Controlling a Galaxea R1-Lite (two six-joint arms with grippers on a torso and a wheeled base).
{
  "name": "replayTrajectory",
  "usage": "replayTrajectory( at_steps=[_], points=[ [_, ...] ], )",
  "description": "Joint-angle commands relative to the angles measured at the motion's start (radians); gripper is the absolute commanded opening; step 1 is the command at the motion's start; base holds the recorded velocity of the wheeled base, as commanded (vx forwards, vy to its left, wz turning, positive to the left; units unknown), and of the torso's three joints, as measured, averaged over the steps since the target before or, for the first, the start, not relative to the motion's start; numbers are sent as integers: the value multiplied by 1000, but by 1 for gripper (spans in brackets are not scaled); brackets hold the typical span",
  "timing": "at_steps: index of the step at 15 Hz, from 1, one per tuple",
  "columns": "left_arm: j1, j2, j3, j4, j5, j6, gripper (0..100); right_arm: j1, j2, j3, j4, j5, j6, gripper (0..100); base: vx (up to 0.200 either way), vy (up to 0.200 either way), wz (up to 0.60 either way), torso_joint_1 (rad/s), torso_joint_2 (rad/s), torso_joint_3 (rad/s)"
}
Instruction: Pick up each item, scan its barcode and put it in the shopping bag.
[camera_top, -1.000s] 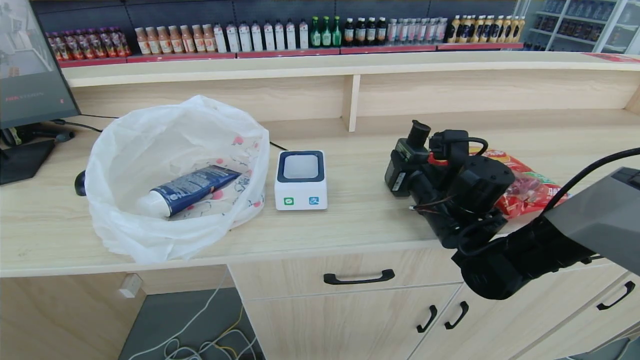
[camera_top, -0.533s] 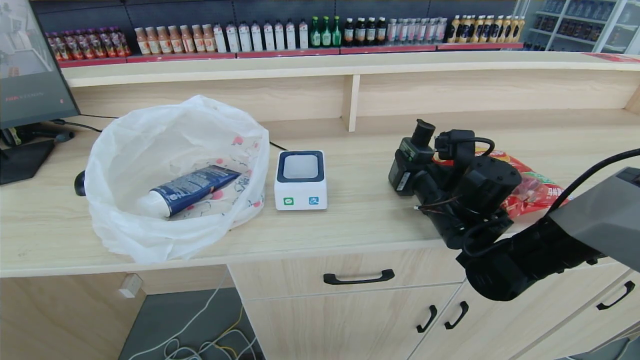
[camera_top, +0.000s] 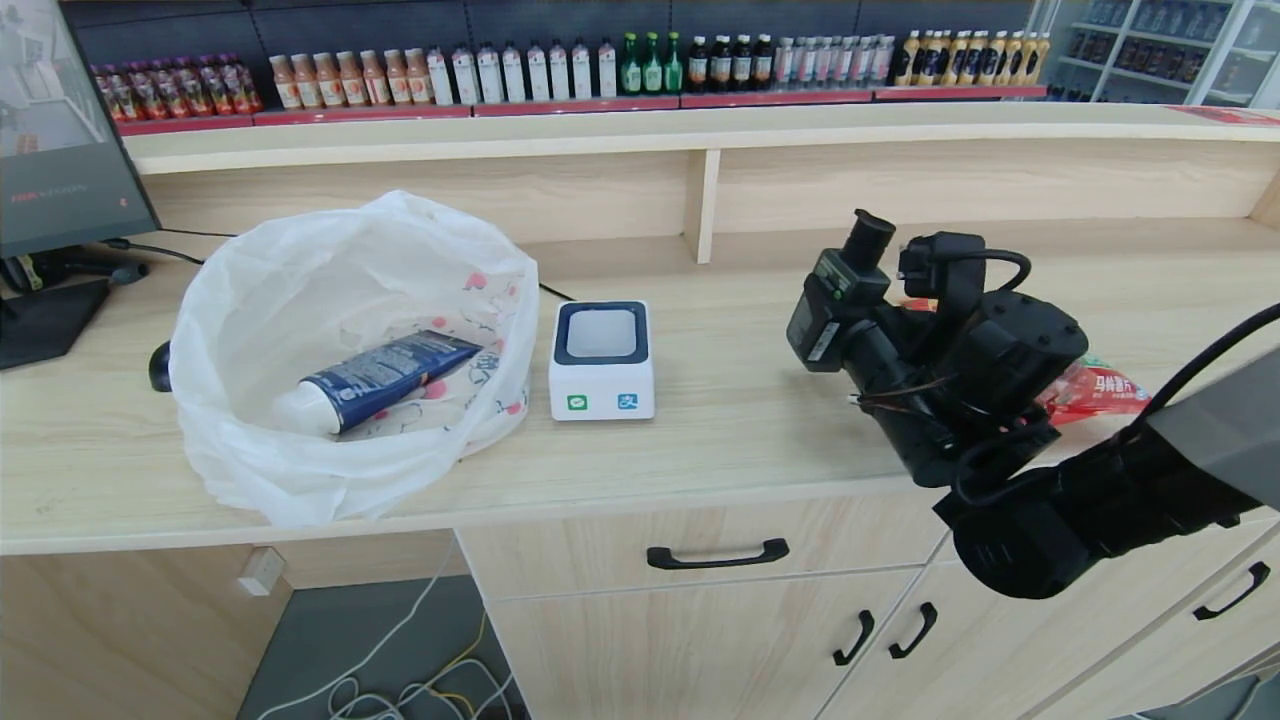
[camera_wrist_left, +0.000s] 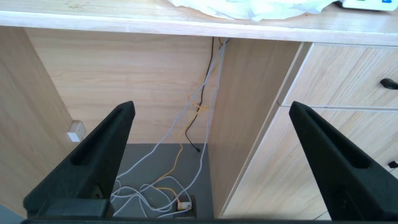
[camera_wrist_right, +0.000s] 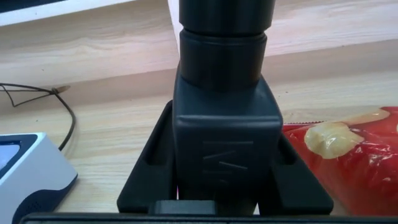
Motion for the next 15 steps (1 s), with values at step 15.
replayTrajectory(
  at_steps=[15],
  points=[
    [0, 0, 0, 2, 0, 0, 100, 30, -437, 404, -38, 197, 102, 0, 0, 0, 0, 0, 0, 0]
  ],
)
